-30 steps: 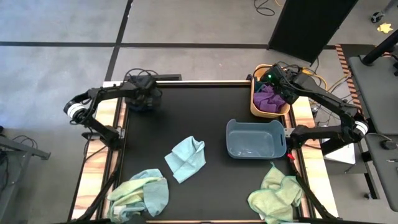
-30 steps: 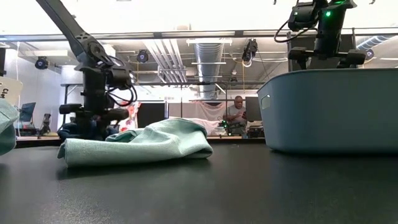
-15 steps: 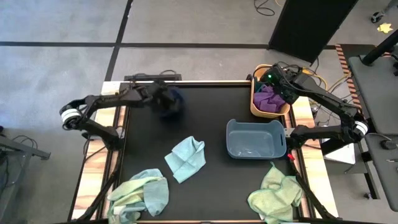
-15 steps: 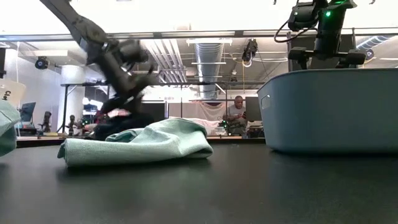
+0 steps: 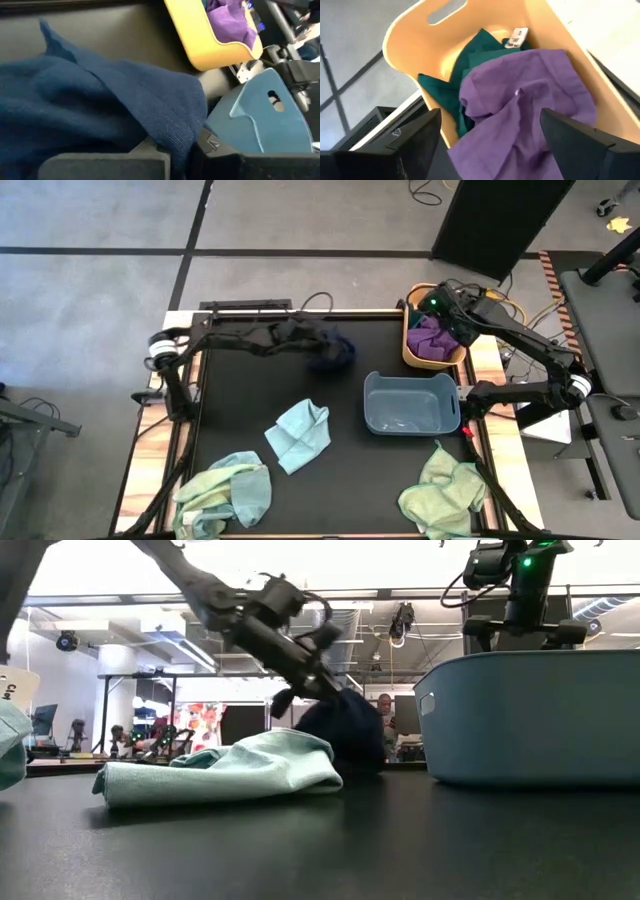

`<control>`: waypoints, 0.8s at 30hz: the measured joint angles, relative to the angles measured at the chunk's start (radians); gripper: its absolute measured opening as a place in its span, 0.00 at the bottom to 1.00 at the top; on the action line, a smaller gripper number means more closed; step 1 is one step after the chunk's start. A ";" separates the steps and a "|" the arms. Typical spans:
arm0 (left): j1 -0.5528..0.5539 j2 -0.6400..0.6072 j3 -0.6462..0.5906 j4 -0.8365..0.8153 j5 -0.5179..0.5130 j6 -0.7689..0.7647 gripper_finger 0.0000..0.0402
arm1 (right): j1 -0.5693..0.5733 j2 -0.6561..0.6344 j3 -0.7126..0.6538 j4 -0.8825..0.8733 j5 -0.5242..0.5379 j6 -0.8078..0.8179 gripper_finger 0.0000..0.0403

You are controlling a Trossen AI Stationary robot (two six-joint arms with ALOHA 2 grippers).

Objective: Sort towels by color in basket
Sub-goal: Put the blue towel into the yellow bin

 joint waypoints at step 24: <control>0.000 -0.025 0.289 -0.499 -0.039 0.312 0.61 | -0.001 0.006 -0.002 0.200 0.141 -0.114 0.75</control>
